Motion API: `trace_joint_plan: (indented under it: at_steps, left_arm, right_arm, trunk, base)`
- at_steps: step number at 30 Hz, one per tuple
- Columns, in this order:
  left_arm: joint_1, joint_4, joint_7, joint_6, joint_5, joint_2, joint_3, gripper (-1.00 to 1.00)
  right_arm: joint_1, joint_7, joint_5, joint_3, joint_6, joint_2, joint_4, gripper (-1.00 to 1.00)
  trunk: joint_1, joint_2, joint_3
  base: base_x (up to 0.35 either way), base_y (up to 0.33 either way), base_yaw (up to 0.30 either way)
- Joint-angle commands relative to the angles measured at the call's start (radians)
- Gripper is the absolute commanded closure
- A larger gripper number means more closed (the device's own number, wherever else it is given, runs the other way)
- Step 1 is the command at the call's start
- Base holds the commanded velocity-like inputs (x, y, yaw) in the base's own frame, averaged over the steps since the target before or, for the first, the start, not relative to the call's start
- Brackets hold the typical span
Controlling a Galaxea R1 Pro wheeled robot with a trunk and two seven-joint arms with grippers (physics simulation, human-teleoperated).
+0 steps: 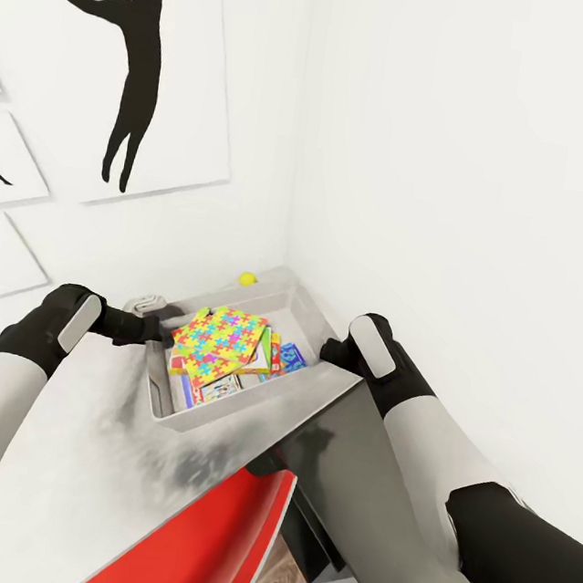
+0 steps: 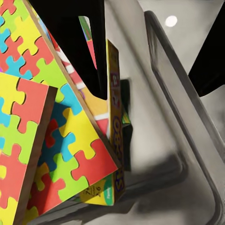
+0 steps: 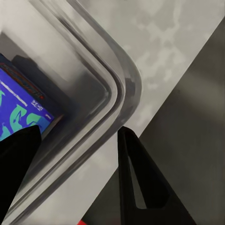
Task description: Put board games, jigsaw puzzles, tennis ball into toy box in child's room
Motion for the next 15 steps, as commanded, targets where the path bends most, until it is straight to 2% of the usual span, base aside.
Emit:
trace_joint_plan:
  at_steps: [1,15]
  left_arm:
    - [-0.001,-0.001,-0.011,0.003,0.007,0.000,-0.003,1.00]
    - [-0.001,-0.001,-0.011,0.003,0.007,0.000,-0.001,1.00]
  right_arm:
    - [-0.001,-0.010,-0.037,0.003,-0.011,0.000,-0.001,1.00]
    - [-0.001,-0.010,-0.038,0.003,-0.011,0.000,-0.001,1.00]
  trunk:
    - [0.001,-0.002,-0.002]
    - [0.001,-0.002,-0.001]
  base:
    - [0.000,0.000,0.000]
    - [-0.012,0.025,0.000]
